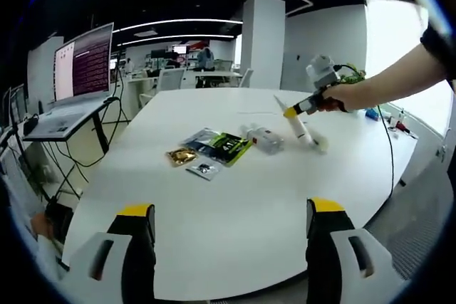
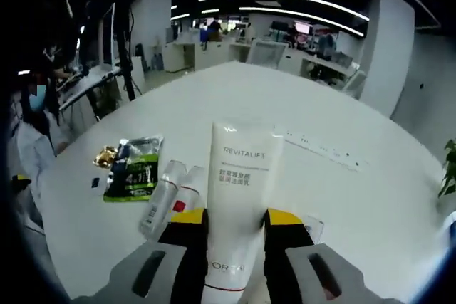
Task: Arrange the skincare products in the storage area until every visible bottle or jar stands upright without overlapping.
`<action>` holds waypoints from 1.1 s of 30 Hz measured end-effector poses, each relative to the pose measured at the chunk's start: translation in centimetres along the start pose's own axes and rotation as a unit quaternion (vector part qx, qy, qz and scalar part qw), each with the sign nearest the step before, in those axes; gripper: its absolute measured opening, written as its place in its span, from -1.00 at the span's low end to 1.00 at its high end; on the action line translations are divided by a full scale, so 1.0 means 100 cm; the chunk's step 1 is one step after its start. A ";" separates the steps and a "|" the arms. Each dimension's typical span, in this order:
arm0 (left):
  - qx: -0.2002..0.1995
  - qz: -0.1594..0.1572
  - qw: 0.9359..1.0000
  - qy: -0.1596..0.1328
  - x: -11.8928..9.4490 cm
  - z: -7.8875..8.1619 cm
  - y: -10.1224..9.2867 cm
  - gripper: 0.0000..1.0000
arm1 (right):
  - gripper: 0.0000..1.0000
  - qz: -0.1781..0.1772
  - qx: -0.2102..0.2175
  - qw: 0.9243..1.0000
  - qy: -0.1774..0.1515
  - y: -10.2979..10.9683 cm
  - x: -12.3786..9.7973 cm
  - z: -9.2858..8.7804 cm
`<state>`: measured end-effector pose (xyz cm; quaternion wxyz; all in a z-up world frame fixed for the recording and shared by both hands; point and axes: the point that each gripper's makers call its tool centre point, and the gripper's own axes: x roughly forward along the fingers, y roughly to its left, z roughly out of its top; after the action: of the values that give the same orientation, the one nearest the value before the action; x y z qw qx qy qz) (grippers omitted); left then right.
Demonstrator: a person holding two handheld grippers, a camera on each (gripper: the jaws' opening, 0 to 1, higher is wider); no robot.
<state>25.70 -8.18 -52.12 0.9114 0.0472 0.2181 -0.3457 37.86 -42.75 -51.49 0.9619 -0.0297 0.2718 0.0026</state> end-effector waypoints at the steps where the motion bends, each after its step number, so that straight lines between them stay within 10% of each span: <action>1: -0.003 0.000 1.000 -0.004 0.000 0.001 0.000 0.63 | -0.61 -0.005 0.007 1.000 -0.002 -0.002 -0.004 0.002; 18: 0.024 0.003 1.000 0.011 0.000 -0.001 -0.003 0.71 | -0.60 0.020 -0.003 0.993 -0.114 0.046 -0.085 0.048; 33: 0.047 0.001 0.999 0.022 0.002 -0.005 -0.002 0.70 | -0.60 0.038 -0.014 0.990 -0.136 0.084 -0.131 0.027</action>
<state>25.56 -8.37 -52.65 0.9037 0.0972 0.2213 -0.3534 27.95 -34.02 -42.79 0.9886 -0.0318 0.1390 0.0473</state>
